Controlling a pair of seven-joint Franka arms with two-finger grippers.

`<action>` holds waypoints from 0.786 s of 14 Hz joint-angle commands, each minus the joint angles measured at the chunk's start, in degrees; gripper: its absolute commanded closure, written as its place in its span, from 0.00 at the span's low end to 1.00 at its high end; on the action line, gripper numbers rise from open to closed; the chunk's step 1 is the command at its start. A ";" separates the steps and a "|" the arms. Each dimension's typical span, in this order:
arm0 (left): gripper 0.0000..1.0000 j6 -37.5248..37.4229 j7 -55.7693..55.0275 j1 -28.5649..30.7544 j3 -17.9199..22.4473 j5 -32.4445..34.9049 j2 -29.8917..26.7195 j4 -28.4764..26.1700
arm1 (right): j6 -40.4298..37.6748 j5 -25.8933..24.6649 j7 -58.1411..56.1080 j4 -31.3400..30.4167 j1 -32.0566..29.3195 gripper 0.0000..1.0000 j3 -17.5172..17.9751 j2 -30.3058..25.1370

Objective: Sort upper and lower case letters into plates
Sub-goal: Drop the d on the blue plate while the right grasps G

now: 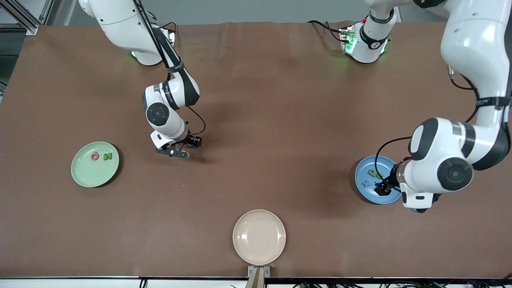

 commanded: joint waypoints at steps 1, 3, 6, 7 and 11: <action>0.00 -2.33 10.43 0.57 0.51 0.08 -7.80 -0.68 | 0.16 0.87 0.53 -0.32 0.96 0.41 -0.50 0.06; 0.00 -3.73 18.35 2.05 0.52 -0.17 -11.85 -0.77 | 0.25 0.87 0.53 -0.32 0.96 0.47 -0.50 0.05; 0.00 -8.99 30.56 2.50 0.69 0.17 -17.03 -0.77 | 0.25 0.87 0.53 -0.40 1.14 0.58 -0.50 0.05; 0.00 -10.67 33.73 2.68 0.78 0.17 -18.44 -0.77 | 0.25 0.87 0.53 -0.41 1.14 0.61 -0.50 0.05; 0.00 -12.97 47.87 6.27 0.25 -3.76 -23.27 -0.77 | 0.25 0.87 0.53 -0.32 1.49 0.77 -0.50 0.05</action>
